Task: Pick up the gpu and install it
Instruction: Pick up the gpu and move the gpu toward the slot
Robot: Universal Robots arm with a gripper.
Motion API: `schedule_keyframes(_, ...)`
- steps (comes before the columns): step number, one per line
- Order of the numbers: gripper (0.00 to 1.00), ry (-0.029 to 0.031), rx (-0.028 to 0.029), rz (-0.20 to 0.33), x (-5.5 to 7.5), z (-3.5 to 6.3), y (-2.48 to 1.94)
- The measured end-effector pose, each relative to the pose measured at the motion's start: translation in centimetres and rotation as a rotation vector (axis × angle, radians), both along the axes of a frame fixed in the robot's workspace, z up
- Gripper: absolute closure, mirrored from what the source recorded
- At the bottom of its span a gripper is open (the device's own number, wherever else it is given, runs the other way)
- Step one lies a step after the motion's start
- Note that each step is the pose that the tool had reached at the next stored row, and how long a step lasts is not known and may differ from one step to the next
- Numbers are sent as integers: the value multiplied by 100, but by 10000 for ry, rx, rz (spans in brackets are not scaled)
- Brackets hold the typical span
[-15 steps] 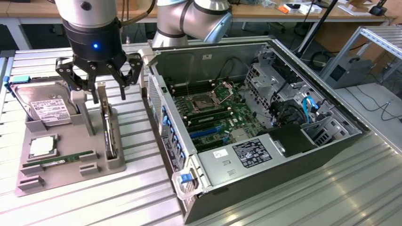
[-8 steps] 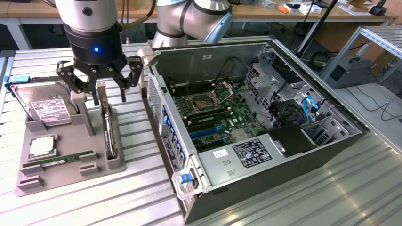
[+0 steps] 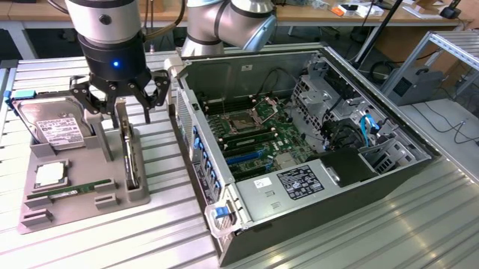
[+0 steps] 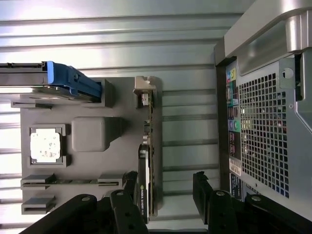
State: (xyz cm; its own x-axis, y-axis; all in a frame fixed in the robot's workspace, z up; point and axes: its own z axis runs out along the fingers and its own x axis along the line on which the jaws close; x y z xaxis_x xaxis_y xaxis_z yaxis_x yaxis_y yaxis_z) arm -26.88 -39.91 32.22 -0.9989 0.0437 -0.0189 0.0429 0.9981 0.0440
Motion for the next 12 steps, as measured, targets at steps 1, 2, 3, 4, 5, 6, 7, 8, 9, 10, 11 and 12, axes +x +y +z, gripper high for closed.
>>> schedule_keyframes(1, 43, 0, 0, 0, 0, -11, 0)
schedule_keyframes(2, 43, 0, 0, 0, 0, -19, 0)
schedule_keyframes(3, 43, 1, -1, 0, 0, -27, 0)
schedule_keyframes(4, 43, 1, -1, 0, 0, -37, 0)
schedule_keyframes(5, 43, 0, 0, 0, 0, -47, 0)
schedule_keyframes(6, 43, 0, 0, 0, 0, -53, 0)
schedule_keyframes(7, 43, 0, -1, 0, 0, -59, 0)
schedule_keyframes(8, 43, 0, 0, 0, 0, -67, 0)
schedule_keyframes(9, 43, 0, -1, 0, 0, -74, 0)
schedule_keyframes(10, 43, 0, -1, 1, 0, -85, 0)
schedule_keyframes(11, 43, 0, 0, 0, 0, -94, 0)
schedule_keyframes(12, 43, 0, -1, 0, 0, -99, 0)
